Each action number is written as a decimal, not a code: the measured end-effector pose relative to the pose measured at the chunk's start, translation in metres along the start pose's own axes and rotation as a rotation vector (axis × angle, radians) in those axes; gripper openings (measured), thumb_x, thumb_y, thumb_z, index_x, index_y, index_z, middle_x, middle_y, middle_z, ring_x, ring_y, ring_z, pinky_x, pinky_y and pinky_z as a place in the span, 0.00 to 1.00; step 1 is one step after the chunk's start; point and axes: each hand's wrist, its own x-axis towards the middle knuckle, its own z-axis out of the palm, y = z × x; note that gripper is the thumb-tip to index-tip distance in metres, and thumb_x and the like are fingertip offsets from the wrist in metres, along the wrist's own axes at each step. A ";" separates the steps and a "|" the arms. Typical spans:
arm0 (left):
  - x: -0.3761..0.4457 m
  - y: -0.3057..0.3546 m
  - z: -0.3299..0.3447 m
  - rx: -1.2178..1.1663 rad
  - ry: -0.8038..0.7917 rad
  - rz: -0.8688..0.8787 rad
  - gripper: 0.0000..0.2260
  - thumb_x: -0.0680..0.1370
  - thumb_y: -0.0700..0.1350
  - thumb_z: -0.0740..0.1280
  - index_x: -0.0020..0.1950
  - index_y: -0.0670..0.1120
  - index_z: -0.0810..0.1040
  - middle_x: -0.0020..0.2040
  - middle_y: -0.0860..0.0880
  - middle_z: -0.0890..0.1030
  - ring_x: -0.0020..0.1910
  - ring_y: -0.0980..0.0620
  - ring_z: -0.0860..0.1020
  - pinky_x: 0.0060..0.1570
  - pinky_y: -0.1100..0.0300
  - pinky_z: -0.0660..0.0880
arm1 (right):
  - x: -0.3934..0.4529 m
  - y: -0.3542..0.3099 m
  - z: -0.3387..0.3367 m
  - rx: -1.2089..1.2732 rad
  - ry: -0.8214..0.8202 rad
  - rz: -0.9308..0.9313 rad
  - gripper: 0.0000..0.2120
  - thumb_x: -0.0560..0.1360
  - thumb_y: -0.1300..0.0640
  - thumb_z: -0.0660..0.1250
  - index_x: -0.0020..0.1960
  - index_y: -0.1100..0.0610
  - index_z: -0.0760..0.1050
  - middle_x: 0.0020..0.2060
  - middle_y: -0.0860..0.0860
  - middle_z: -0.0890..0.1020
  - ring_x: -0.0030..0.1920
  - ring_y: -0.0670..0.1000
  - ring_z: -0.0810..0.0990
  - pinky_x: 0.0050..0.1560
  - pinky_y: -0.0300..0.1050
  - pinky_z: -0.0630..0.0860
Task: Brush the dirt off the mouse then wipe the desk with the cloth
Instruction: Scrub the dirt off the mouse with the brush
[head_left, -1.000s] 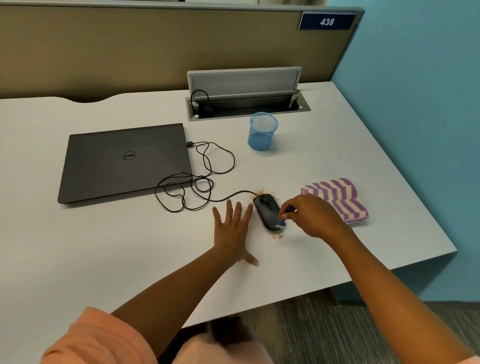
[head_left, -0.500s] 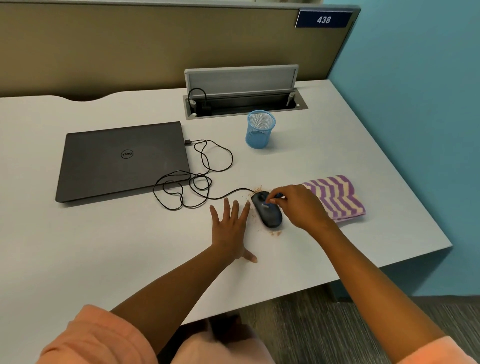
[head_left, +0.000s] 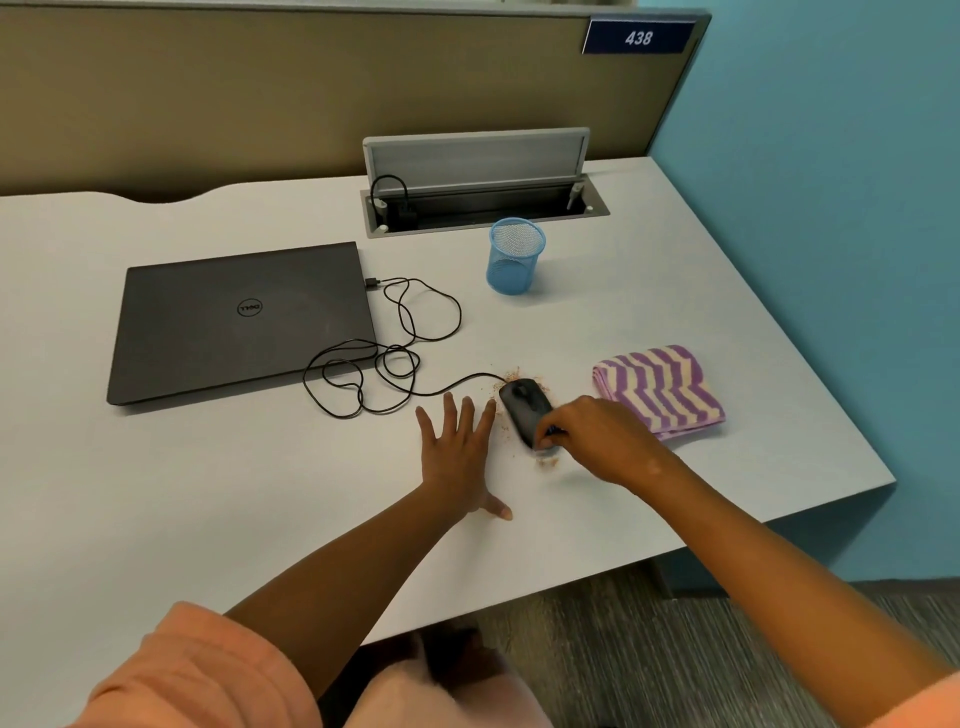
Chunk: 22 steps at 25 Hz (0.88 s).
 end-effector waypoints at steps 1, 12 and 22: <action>0.000 0.000 -0.002 0.006 -0.001 0.004 0.66 0.60 0.77 0.69 0.79 0.49 0.30 0.80 0.42 0.38 0.77 0.36 0.34 0.70 0.31 0.36 | -0.007 0.003 0.000 0.036 0.009 0.012 0.09 0.79 0.52 0.63 0.52 0.44 0.82 0.49 0.48 0.85 0.41 0.50 0.83 0.42 0.41 0.80; 0.005 0.006 -0.009 0.092 0.017 0.048 0.67 0.60 0.77 0.70 0.78 0.49 0.28 0.80 0.40 0.37 0.77 0.35 0.34 0.69 0.29 0.38 | -0.009 0.023 0.002 0.258 0.166 0.226 0.08 0.79 0.50 0.64 0.49 0.46 0.83 0.43 0.47 0.85 0.33 0.44 0.75 0.32 0.36 0.72; 0.014 0.009 -0.007 0.107 0.005 0.061 0.68 0.58 0.76 0.72 0.77 0.51 0.28 0.79 0.40 0.34 0.76 0.34 0.32 0.69 0.30 0.36 | 0.029 0.035 -0.009 0.407 0.184 0.243 0.08 0.78 0.53 0.65 0.50 0.50 0.83 0.44 0.46 0.84 0.40 0.45 0.79 0.41 0.38 0.76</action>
